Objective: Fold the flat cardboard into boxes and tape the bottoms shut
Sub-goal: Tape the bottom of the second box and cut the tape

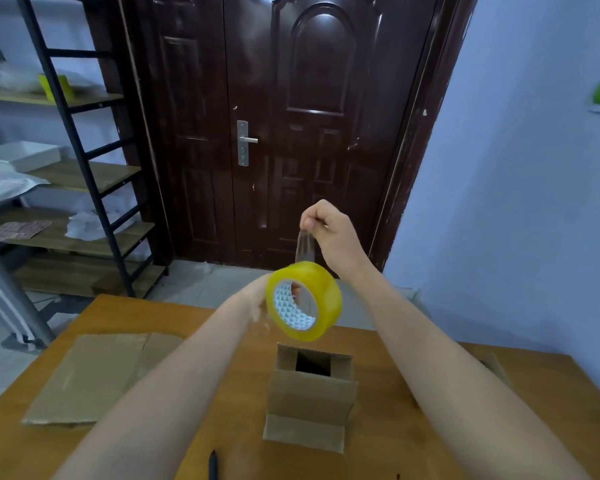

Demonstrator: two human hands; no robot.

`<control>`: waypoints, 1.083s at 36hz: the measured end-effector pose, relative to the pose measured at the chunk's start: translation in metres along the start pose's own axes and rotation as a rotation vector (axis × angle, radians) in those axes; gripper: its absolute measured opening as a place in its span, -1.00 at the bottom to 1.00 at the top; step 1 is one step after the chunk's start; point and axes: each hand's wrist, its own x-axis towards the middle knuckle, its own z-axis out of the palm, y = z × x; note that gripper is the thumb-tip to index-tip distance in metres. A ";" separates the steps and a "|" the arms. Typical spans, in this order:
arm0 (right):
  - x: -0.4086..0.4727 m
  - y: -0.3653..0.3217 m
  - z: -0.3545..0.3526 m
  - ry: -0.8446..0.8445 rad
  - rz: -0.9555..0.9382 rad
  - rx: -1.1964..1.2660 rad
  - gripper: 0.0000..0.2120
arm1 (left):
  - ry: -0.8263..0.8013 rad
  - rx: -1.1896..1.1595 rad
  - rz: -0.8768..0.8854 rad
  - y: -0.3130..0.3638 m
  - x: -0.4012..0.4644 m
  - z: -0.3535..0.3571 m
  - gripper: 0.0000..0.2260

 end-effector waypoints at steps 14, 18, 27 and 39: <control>0.005 0.028 -0.015 -0.226 -0.023 -0.298 -0.83 | -0.013 0.563 0.600 0.006 0.022 0.009 -0.54; 0.007 0.036 -0.011 -0.245 -0.044 -0.336 -0.79 | 0.251 0.494 0.529 0.001 0.030 0.029 -0.83; -0.030 0.066 -0.011 -0.137 0.152 -0.038 -0.77 | 0.264 0.231 0.374 -0.007 0.033 0.037 -0.93; -0.079 0.095 -0.035 -0.403 0.609 0.183 -0.61 | 0.222 -0.015 0.226 -0.024 0.039 0.037 -0.82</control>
